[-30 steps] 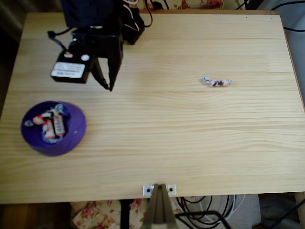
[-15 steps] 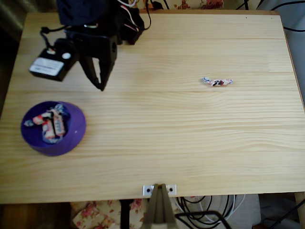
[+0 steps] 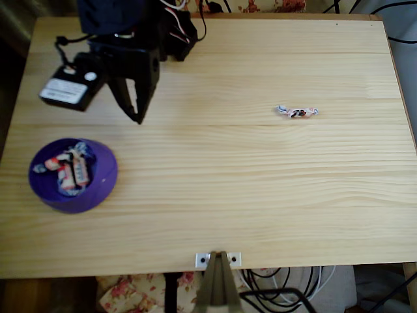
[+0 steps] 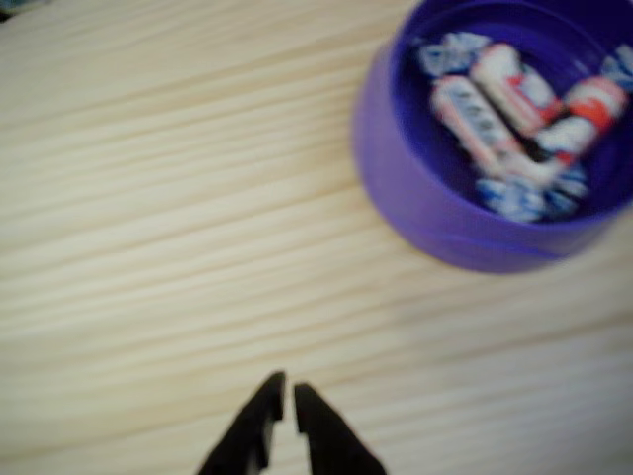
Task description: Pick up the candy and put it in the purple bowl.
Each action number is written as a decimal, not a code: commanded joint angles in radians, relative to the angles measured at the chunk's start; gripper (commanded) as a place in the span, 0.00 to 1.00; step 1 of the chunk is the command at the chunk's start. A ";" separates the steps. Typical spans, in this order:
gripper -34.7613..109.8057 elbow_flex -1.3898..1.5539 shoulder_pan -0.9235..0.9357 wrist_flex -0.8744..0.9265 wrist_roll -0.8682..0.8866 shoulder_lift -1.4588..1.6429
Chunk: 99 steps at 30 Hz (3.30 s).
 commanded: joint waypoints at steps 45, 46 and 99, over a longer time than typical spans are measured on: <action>0.31 -1.057 -1.279 -0.043 -0.190 -1.335; 0.31 -1.081 -1.267 -0.040 -0.199 -1.358; 0.33 -1.161 -1.200 -0.310 -0.242 -1.770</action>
